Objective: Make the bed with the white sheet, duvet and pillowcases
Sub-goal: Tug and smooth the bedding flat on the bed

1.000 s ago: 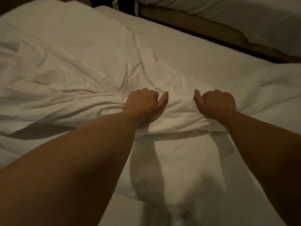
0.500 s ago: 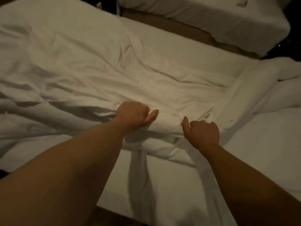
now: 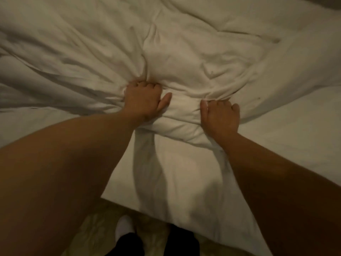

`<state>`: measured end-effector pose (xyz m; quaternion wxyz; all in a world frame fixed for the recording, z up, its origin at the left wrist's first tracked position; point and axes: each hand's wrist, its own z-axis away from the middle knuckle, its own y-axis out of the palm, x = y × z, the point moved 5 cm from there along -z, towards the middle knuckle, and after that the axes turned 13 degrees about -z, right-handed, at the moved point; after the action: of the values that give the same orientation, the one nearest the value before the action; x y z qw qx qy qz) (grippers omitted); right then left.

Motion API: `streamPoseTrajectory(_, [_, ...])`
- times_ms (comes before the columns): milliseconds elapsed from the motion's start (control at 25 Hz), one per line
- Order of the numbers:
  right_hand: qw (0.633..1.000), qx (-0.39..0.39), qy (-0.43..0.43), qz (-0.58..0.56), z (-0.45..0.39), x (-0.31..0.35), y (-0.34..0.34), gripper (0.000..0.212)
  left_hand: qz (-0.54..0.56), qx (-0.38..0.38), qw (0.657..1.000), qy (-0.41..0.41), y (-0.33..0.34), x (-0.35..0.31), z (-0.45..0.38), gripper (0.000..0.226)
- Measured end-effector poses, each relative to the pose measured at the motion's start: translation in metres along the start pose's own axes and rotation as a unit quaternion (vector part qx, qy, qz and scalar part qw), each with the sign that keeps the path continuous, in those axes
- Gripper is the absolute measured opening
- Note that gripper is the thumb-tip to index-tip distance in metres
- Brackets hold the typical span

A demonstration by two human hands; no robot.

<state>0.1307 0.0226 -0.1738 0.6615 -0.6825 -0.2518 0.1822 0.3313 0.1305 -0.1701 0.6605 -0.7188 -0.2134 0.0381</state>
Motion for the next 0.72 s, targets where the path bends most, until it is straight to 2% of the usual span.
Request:
streamPoseTrajectory(120, [0.999, -0.004, -0.037, -0.003, -0.007, -0.016, -0.028, 0.057, 0.048, -0.029, 0.998, -0.029, -0.017, -0.03, -0.004, 0.047])
streamPoseTrajectory(240, [0.995, -0.023, -0.094, -0.01, -0.036, -0.059, -0.062, 0.051, 0.093, -0.03, 0.994, 0.046, -0.047, -0.085, -0.03, 0.052])
streamPoseTrajectory(320, [0.992, -0.005, -0.123, 0.0, -0.063, -0.094, -0.078, 0.055, 0.113, -0.039, 0.99, 0.074, -0.068, -0.124, -0.055, 0.055])
streamPoseTrajectory(440, [0.982, 0.032, -0.183, 0.039, -0.098, -0.142, -0.098, 0.065, 0.16, -0.004, 0.986, 0.042, -0.095, -0.192, -0.096, 0.062])
streamPoseTrajectory(560, [0.988, 0.057, -0.145, 0.02, -0.131, -0.202, -0.11, 0.058, 0.215, 0.011, 0.976, 0.002, -0.119, -0.258, -0.139, 0.06])
streamPoseTrajectory(720, [0.982, 0.122, -0.132, -0.056, -0.177, -0.283, -0.125, 0.054, 0.165, 0.03, 0.985, -0.036, -0.133, -0.31, -0.197, 0.068])
